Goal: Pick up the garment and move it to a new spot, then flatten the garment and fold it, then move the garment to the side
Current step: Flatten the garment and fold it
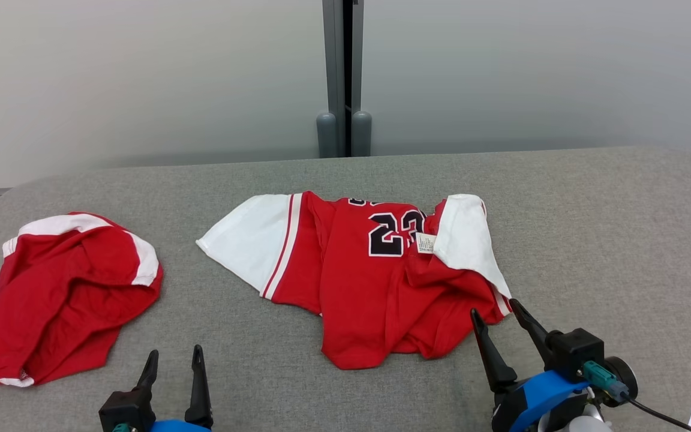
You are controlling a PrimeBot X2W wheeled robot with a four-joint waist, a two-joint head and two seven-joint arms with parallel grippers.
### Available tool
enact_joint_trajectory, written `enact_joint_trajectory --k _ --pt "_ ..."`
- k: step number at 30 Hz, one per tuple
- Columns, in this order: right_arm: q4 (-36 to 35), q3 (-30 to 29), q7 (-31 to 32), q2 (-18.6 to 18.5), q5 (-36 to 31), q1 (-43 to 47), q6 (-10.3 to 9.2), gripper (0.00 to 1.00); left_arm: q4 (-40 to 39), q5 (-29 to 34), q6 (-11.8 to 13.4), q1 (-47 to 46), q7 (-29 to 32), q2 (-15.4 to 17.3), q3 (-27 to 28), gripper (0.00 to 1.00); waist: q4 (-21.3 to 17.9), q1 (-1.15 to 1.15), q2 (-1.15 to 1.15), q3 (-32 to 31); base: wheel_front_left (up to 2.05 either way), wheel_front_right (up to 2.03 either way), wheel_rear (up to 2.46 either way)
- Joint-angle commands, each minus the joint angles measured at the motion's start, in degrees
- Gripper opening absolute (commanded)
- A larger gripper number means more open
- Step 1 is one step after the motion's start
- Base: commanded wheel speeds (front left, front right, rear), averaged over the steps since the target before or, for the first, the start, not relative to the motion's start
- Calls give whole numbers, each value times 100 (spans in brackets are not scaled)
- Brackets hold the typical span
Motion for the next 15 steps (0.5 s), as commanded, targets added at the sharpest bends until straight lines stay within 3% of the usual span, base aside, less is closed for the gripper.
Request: enact_joint_trajectory --k 1,6,15 --pt "9 15 -4 -11 7 36 -2 100 -23 14 -14 -103 -16 0 -18 100 21 0 1 27 0 0 0" --pt "102 279 -5 -10 103 -17 -2 100 41 -13 -55 -140 -16 0 -125 100 115 0 1 108 0 0 0" --pt "490 1379 -5 -12 675 -225 -2 100 135 13 -136 -259 -16 0 -257 100 491 0 1 336 0 0 0"
